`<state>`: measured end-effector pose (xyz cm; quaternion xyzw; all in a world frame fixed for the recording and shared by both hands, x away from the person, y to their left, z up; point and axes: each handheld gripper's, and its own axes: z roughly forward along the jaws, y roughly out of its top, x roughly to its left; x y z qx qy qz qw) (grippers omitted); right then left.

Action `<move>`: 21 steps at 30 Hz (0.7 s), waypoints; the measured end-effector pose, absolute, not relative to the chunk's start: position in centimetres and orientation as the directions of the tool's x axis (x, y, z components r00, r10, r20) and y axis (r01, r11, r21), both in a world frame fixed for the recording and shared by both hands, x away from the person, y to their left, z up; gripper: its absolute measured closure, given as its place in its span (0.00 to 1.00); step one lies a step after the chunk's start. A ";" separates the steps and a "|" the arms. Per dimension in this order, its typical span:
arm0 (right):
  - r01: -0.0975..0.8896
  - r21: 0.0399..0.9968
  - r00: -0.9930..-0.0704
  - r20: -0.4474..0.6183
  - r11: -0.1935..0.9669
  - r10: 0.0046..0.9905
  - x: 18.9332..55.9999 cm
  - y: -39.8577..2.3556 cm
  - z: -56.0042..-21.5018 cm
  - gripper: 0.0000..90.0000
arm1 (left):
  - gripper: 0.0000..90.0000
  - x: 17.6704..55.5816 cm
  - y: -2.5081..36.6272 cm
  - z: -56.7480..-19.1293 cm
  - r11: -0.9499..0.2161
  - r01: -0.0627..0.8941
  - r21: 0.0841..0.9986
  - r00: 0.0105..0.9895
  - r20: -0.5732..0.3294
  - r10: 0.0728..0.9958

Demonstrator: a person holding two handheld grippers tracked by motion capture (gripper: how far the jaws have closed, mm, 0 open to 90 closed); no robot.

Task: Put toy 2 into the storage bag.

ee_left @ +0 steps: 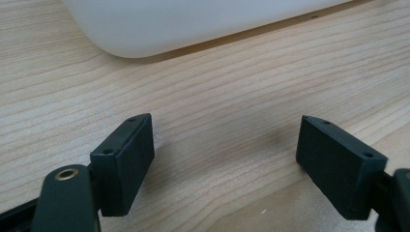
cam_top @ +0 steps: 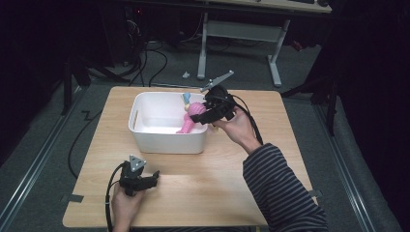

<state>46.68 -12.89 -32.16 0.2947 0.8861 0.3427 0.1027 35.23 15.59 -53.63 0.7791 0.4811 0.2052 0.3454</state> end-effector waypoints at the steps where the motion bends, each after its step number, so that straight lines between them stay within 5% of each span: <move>1: 0.454 0.662 -0.807 0.021 0.597 0.591 46.8 -12.6 -32.3 0.38 | 0.24 35.2 15.6 -53.6 -0.297 0.608 0.736 0.452 -0.014 0.892; 21: 0.464 0.595 -0.841 0.062 0.656 0.538 48.1 -8.7 -34.6 0.38 | 0.24 35.3 15.6 -53.6 -0.299 0.607 0.736 0.455 -0.013 0.891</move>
